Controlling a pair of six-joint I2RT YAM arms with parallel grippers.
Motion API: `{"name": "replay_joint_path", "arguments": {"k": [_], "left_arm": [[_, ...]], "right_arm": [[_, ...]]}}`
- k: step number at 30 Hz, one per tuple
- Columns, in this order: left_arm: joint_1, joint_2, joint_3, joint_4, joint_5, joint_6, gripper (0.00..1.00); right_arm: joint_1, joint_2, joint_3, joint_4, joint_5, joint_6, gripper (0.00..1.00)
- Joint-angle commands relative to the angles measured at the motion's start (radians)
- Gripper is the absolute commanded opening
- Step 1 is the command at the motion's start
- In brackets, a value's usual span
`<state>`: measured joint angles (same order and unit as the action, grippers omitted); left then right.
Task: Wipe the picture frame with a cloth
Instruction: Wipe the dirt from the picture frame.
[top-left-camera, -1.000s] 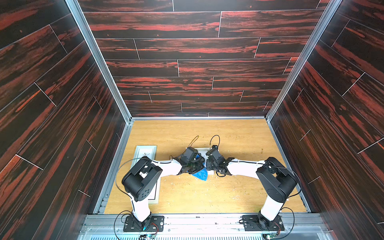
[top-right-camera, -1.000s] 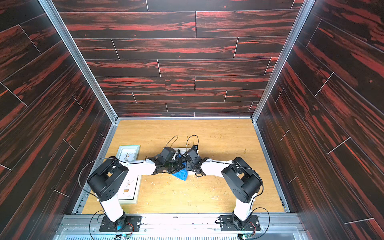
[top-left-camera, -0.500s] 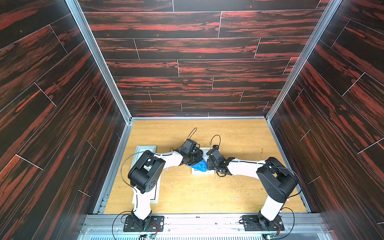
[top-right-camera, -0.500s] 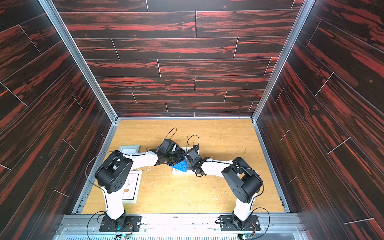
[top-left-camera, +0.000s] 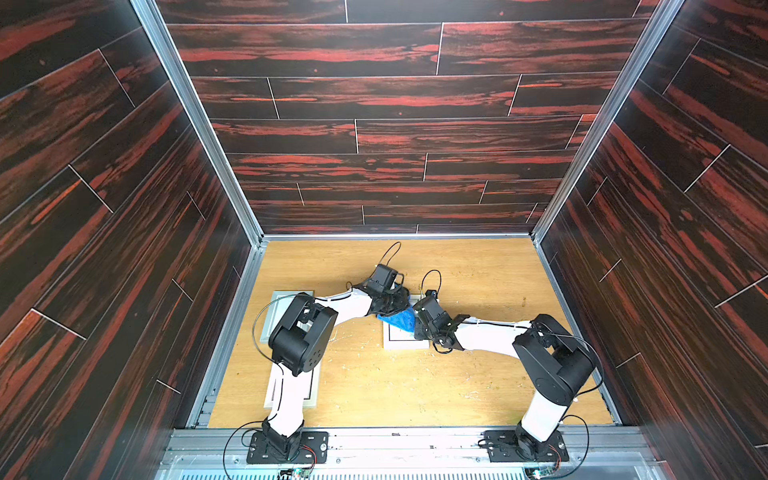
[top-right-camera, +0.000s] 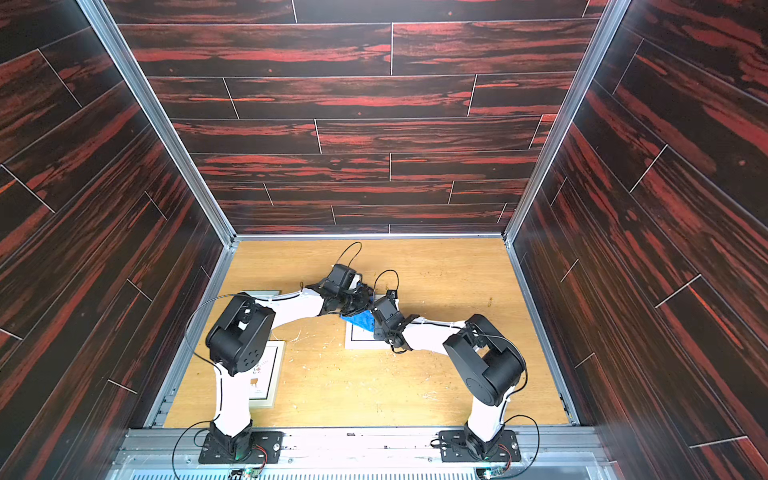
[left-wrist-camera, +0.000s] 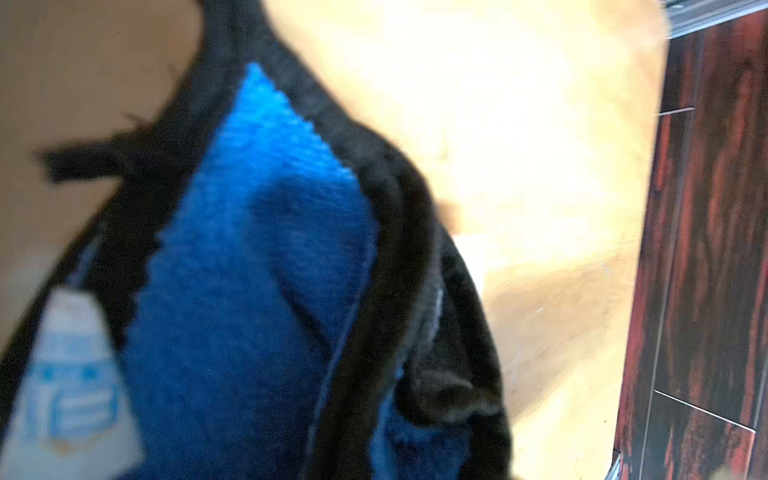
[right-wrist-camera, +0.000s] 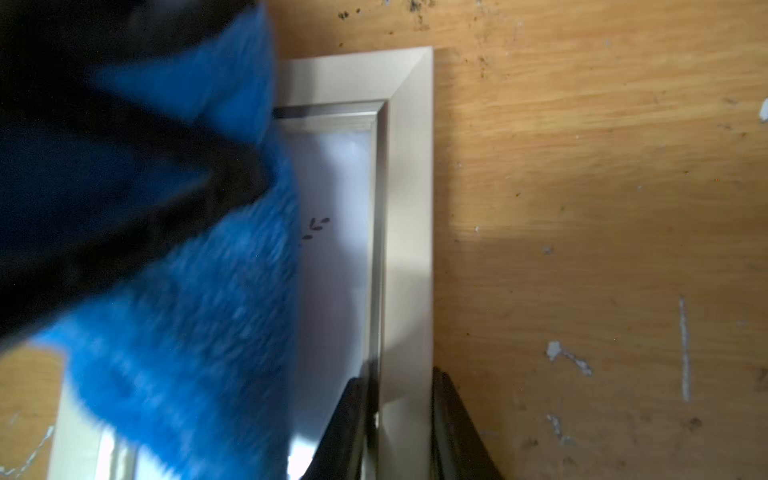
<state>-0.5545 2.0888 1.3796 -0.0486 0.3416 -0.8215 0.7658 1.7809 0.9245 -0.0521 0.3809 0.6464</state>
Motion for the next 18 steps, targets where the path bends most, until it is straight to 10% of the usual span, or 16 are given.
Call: {"name": "replay_joint_path", "arguments": {"k": [1,18], "left_arm": [[-0.003,0.064,0.072,-0.03,0.034,0.048,0.03],[-0.035,0.105,0.115,-0.06,-0.019,0.079,0.03]], "right_arm": [[0.004,0.013,0.001,-0.047,0.005,-0.013,0.0],[0.004,0.014,0.008,-0.049,0.015,-0.01,0.0]]}}
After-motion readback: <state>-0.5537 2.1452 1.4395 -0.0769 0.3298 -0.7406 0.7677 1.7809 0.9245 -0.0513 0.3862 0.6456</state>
